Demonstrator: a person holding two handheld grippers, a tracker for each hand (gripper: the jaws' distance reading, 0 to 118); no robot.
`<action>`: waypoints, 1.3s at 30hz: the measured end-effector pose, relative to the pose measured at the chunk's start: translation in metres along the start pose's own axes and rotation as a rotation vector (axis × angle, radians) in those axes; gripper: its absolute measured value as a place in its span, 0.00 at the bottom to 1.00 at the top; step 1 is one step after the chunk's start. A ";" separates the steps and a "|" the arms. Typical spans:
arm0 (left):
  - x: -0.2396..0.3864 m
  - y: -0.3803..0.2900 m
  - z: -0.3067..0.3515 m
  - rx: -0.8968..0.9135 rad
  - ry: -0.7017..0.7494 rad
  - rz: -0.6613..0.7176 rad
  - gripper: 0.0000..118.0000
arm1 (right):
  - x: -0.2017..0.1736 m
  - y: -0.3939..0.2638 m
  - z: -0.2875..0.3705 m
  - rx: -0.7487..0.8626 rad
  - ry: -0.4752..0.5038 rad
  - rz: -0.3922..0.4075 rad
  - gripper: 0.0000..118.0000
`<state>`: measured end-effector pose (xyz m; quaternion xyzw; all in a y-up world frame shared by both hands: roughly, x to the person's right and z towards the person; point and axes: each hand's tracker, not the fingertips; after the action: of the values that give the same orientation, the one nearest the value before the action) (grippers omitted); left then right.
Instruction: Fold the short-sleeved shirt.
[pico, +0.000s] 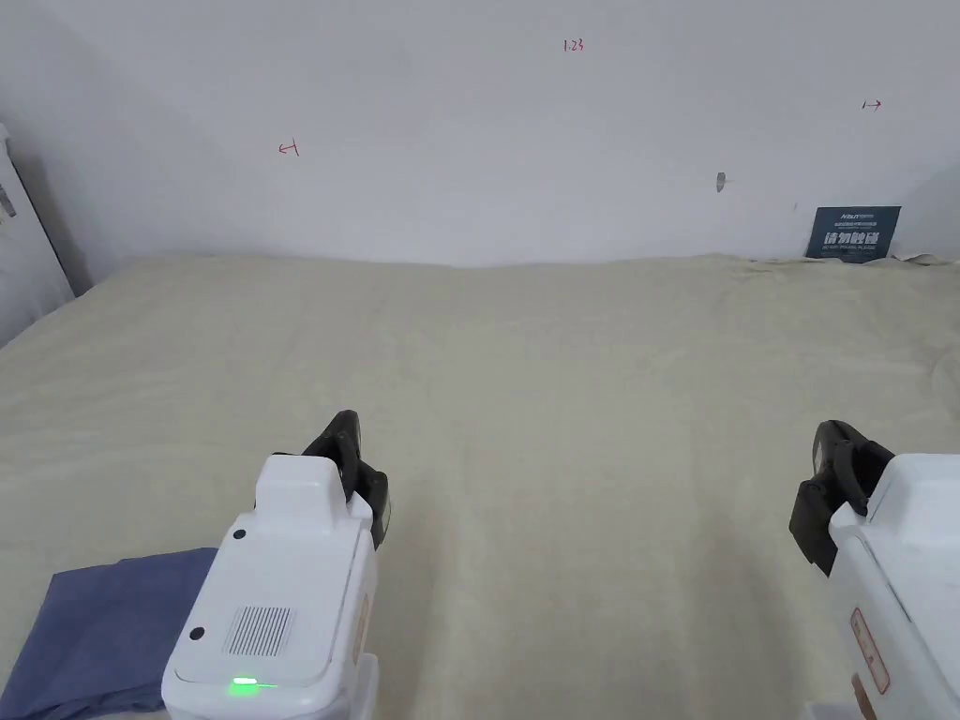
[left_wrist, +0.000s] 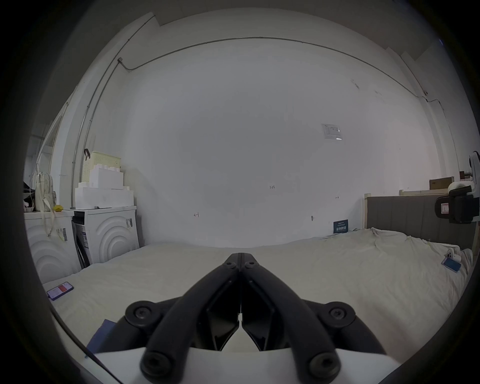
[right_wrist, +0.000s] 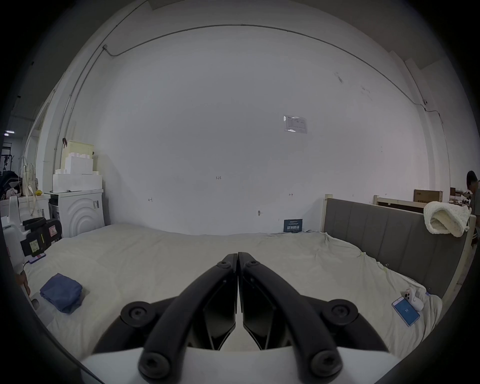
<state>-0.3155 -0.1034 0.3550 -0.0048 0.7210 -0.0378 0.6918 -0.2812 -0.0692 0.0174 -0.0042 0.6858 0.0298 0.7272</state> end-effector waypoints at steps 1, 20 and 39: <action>0.002 -0.001 0.000 0.002 -0.001 0.000 0.00 | 0.000 0.000 0.000 0.002 -0.004 0.000 0.01; 0.012 0.000 0.005 0.013 -0.006 -0.020 0.00 | -0.003 0.001 0.003 0.015 0.002 0.010 0.01; 0.008 0.003 0.006 0.014 -0.001 -0.026 0.00 | -0.004 0.003 0.007 0.015 0.006 0.013 0.01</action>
<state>-0.3098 -0.1008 0.3465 -0.0094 0.7203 -0.0521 0.6916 -0.2747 -0.0663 0.0216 0.0056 0.6881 0.0292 0.7250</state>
